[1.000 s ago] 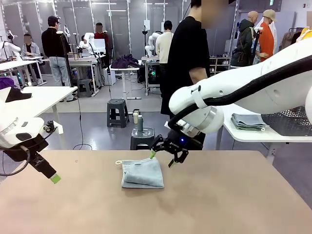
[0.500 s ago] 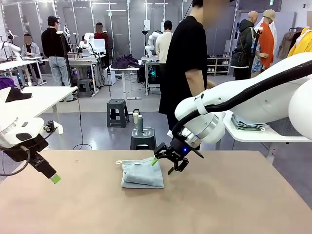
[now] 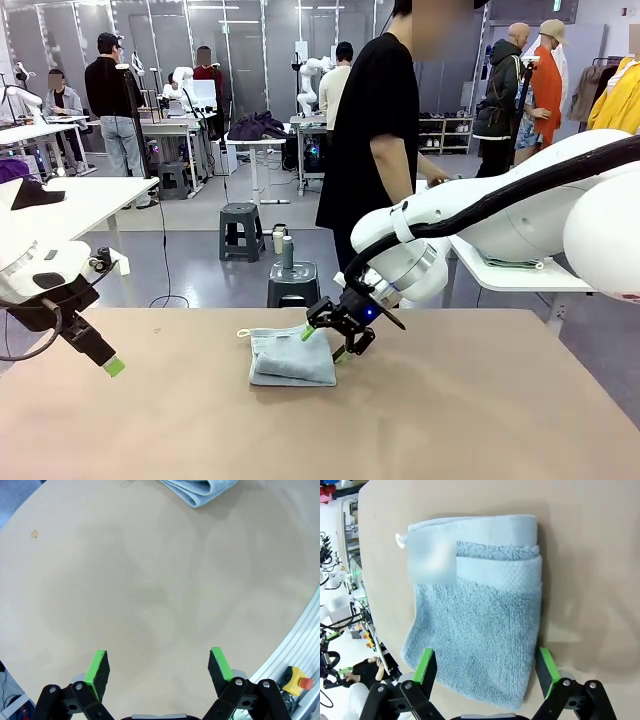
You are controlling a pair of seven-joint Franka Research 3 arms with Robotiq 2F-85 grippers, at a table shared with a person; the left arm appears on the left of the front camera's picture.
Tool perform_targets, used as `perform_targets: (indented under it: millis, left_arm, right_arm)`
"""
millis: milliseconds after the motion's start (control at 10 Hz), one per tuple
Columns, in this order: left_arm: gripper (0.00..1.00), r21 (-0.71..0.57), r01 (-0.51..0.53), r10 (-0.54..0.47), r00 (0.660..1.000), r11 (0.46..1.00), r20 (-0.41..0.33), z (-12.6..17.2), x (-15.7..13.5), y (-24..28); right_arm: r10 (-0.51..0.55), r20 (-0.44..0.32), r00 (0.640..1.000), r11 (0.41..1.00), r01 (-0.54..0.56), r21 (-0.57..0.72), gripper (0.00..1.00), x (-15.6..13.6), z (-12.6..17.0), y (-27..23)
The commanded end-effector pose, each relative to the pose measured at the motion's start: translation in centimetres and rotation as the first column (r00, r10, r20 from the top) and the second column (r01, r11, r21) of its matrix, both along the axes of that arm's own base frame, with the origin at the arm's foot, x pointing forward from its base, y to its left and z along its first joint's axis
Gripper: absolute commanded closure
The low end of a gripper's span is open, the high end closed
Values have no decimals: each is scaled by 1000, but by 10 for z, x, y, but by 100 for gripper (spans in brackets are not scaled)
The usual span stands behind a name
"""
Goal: Fold the towels and place them in the basket.
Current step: Place the folded Towel with hook on the right side of the table.
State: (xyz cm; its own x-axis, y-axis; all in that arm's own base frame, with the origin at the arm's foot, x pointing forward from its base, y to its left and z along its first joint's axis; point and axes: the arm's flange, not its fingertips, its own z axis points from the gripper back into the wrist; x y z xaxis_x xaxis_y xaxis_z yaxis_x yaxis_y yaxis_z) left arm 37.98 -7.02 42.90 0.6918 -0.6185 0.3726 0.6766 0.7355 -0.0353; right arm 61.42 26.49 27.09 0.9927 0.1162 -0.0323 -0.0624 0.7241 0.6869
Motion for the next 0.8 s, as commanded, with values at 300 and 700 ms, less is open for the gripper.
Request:
perform_targets:
  millis: [300, 700]
  left_arm:
    - [0, 11, -11, 11, 1000, 1000, 3, 1, 2, -2]
    - [0, 11, -11, 11, 1000, 1000, 3, 1, 2, -2]
  right_arm:
    - [-2, 28, 1000, 996, 0, 85, 0, -2, -4, 19]
    - [-13, 35, 999, 996, 10, 94, 64, -7, -6, 16]
